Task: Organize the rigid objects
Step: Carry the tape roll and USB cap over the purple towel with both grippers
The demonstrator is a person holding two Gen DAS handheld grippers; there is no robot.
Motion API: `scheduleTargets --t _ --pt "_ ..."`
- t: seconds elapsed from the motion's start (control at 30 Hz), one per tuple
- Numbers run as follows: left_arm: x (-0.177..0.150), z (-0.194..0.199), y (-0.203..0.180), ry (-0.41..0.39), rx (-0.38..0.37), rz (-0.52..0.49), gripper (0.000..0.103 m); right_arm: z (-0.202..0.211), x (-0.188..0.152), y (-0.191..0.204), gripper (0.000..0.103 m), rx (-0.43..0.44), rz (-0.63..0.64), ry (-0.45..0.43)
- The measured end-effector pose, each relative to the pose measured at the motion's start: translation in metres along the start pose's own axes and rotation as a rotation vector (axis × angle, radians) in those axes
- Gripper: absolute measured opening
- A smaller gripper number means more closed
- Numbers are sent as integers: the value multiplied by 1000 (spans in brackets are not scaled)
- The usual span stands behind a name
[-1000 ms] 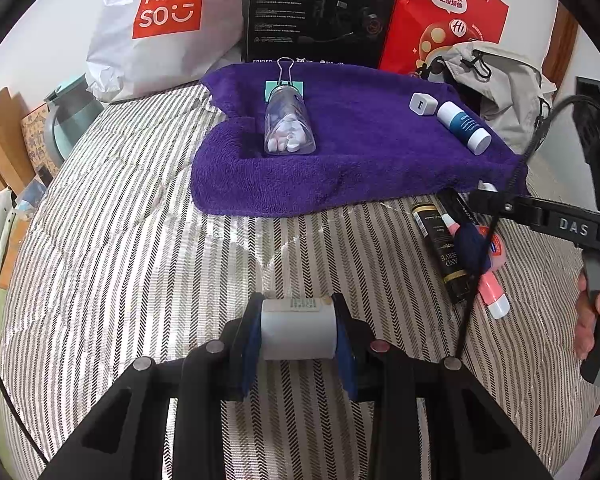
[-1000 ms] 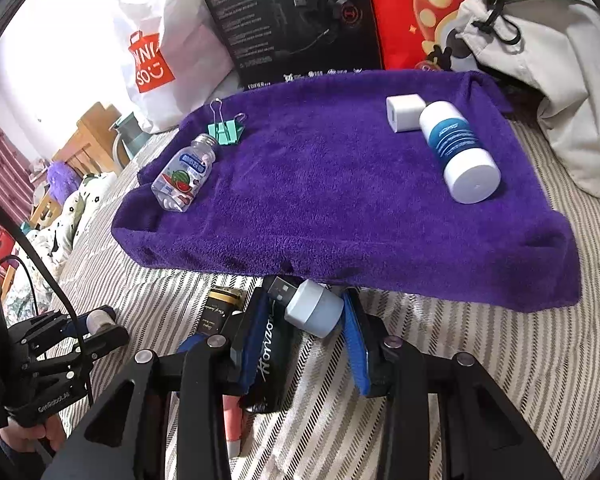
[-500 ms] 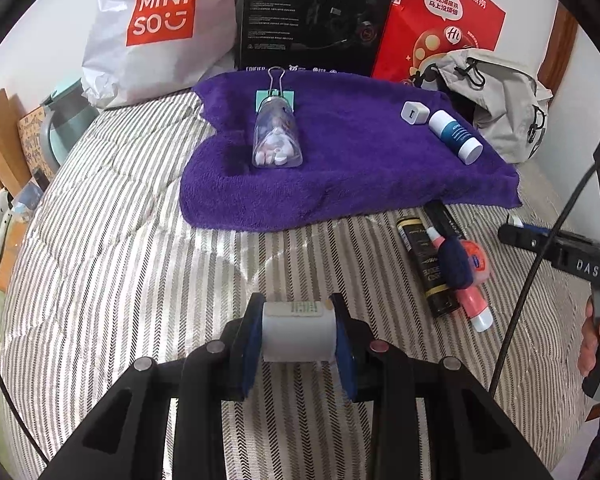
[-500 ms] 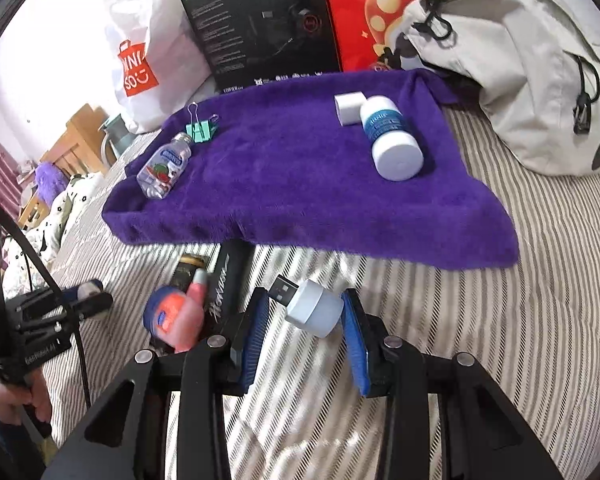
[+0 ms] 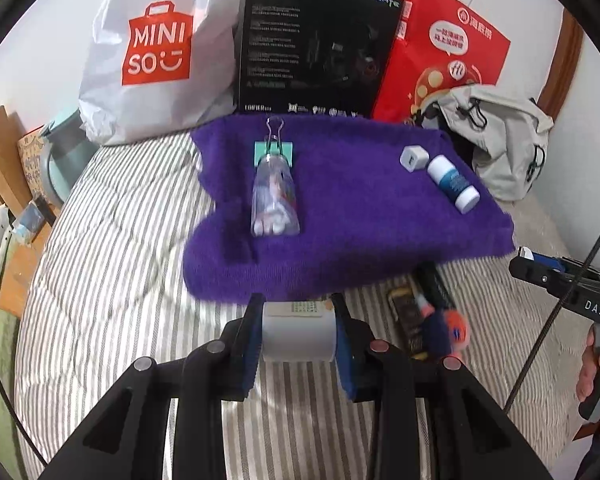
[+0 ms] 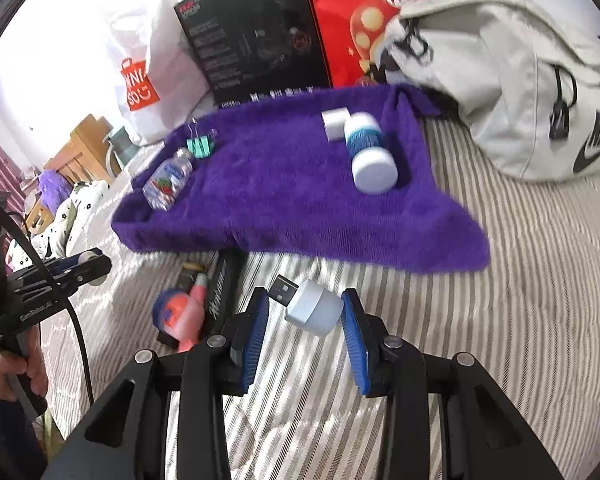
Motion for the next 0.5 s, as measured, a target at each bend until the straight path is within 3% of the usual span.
scheduleTargets --t 0.3,0.5 --pt "36 -21 12 1 5 13 31 -5 48 0 37 13 11 -36" --pt "46 -42 22 23 10 32 31 -36 65 -10 37 3 12 11"
Point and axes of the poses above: each gripper's, at about its wrist camera, not at the fingertips, and z roughly against the way its jaws point, y to its left, x to its top, the point moved 10 cm from there along -z, roughly the way its jaws point, and after that the axes turned 7 degrees about -x, right-handed, at the moved point
